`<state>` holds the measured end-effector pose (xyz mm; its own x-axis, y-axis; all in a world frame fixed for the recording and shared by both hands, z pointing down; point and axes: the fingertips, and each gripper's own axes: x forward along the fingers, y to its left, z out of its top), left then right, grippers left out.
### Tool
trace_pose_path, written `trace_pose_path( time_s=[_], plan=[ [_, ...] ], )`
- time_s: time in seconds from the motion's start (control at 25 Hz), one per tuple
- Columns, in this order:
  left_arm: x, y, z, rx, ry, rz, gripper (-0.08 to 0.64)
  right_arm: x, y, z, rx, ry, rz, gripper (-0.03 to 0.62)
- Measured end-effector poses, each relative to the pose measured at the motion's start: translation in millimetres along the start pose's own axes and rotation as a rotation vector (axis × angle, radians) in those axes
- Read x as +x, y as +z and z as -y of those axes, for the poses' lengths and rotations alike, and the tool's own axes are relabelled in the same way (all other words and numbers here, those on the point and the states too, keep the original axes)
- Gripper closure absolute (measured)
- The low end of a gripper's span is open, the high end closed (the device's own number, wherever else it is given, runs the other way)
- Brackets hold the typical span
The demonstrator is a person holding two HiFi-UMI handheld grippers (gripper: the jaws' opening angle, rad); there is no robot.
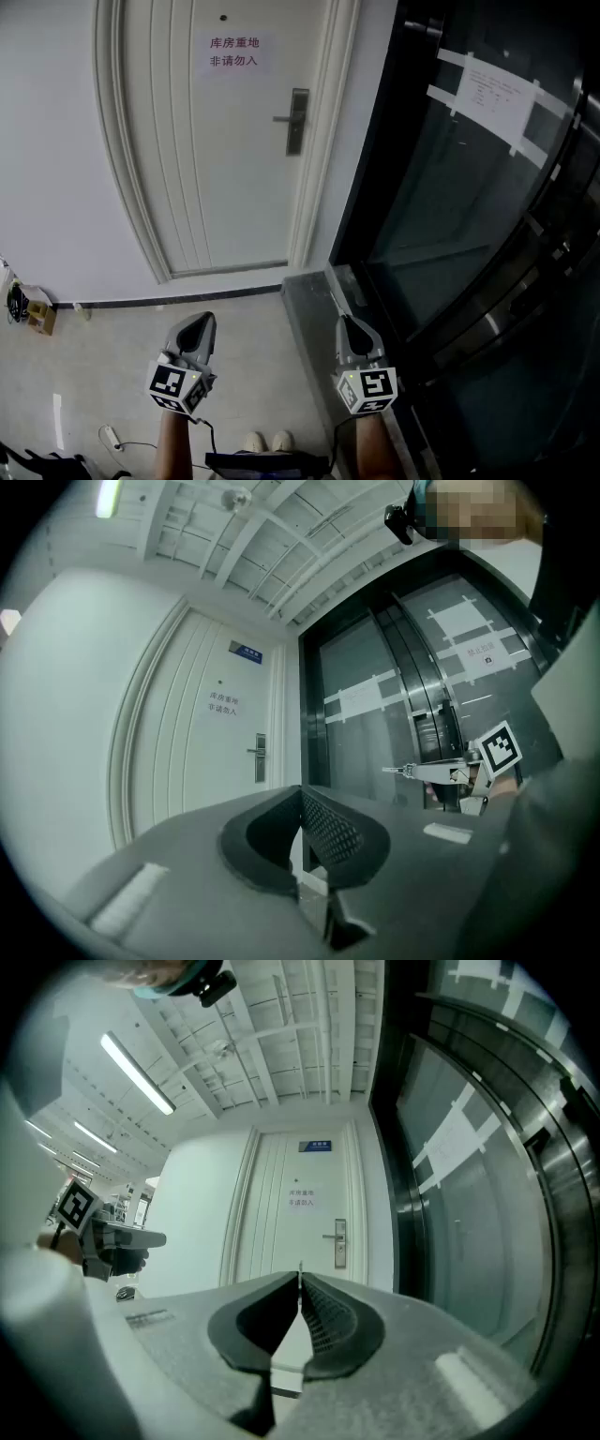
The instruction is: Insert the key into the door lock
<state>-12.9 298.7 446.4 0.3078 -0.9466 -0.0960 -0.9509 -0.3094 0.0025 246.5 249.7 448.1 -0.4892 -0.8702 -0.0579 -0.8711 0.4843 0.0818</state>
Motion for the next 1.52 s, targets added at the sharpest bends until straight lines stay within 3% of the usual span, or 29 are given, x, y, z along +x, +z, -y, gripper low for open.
trace_pose_path(
  time_s=[1.04,1.52],
  plan=[
    [-8,-12,-57,-0.006,0.034,-0.011,0.557,47,-12,-55,0.022,0.082,-0.019,0.581],
    [-1,-13,-99,-0.005,0.034,-0.010,0.557,85,-13,-73,0.018,0.066,-0.012,0.581]
  ],
)
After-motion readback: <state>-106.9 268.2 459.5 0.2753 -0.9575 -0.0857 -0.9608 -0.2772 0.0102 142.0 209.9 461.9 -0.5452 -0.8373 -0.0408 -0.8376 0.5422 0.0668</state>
